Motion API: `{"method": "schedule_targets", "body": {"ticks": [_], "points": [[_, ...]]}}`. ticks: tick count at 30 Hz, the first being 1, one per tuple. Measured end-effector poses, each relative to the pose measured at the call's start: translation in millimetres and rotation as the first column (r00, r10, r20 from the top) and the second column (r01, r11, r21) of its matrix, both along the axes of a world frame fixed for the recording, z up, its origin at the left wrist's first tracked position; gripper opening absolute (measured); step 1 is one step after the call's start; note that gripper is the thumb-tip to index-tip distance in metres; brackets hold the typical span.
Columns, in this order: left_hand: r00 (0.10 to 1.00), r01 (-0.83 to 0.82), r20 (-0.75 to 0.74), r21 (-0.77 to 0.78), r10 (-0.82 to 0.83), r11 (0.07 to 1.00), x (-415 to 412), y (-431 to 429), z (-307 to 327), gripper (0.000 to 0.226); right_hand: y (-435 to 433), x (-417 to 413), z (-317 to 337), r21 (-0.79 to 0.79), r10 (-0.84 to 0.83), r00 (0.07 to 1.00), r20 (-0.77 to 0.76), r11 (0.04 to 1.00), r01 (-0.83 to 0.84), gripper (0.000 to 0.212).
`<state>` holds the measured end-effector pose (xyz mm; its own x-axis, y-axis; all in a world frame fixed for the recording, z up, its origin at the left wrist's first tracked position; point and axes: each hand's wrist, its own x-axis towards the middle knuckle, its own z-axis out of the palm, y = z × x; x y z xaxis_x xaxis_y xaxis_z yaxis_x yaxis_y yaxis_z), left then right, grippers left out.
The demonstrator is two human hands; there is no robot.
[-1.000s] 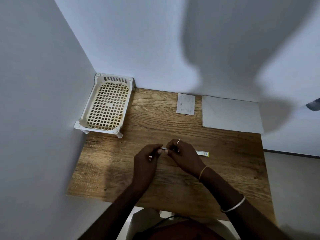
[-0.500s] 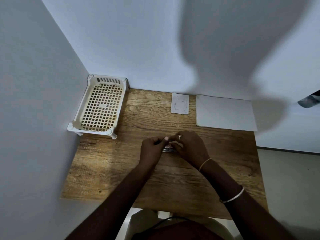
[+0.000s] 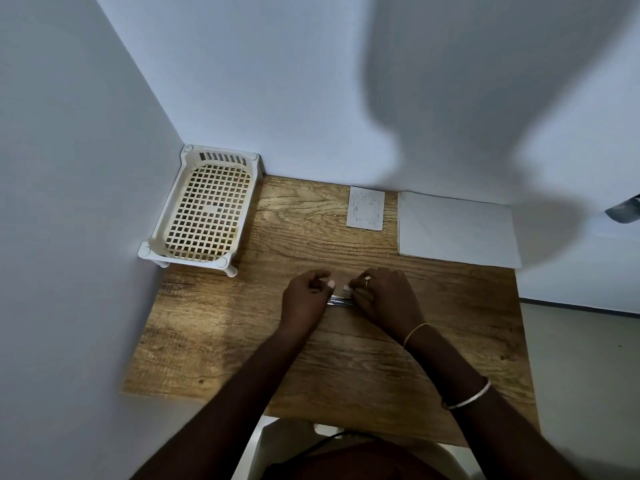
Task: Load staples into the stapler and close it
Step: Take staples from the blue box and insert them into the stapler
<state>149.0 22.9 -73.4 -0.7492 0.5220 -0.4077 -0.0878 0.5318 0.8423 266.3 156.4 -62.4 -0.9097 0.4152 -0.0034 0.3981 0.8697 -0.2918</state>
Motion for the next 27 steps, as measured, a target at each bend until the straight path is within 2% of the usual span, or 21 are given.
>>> {"method": "schedule_targets", "body": {"ticks": [3,6,10,18,22,27], "points": [[0.965,0.076,-0.243,-0.089,-0.096,0.993,-1.4,-8.5,-3.1,0.022,-1.1,3.0,-5.8,-0.077,-0.046,0.998,0.041,0.996,0.049,0.02],[0.906,0.193,-0.347,-0.168,-0.241,0.967,1.1,-16.5,-9.8,0.029,-1.9,3.9,-8.5,-0.098,-0.063,0.995,0.077,0.993,0.07,0.022],[0.848,0.27,-0.404,-0.225,-0.342,0.936,4.5,-21.7,-18.8,0.037,-4.2,2.2,-11.0,-0.097,-0.047,0.99,0.131,0.994,0.06,0.027],[0.783,0.351,-0.454,-0.242,-0.425,0.904,3.8,-22.1,-24.3,0.042,-10.4,-2.4,-12.5,-0.09,-0.049,0.982,0.182,0.994,0.067,0.027],[0.744,0.367,-0.498,-0.251,-0.444,0.896,2.4,-21.6,-23.3,0.037,-12.2,-2.6,-14.2,-0.077,-0.05,0.981,0.189,0.995,0.066,0.027],[0.635,0.402,-0.569,-0.335,-0.523,0.852,-1.2,-20.2,-20.4,0.023,-11.1,-1.5,-14.6,-0.072,-0.029,0.977,0.212,0.996,0.045,0.028]]}}
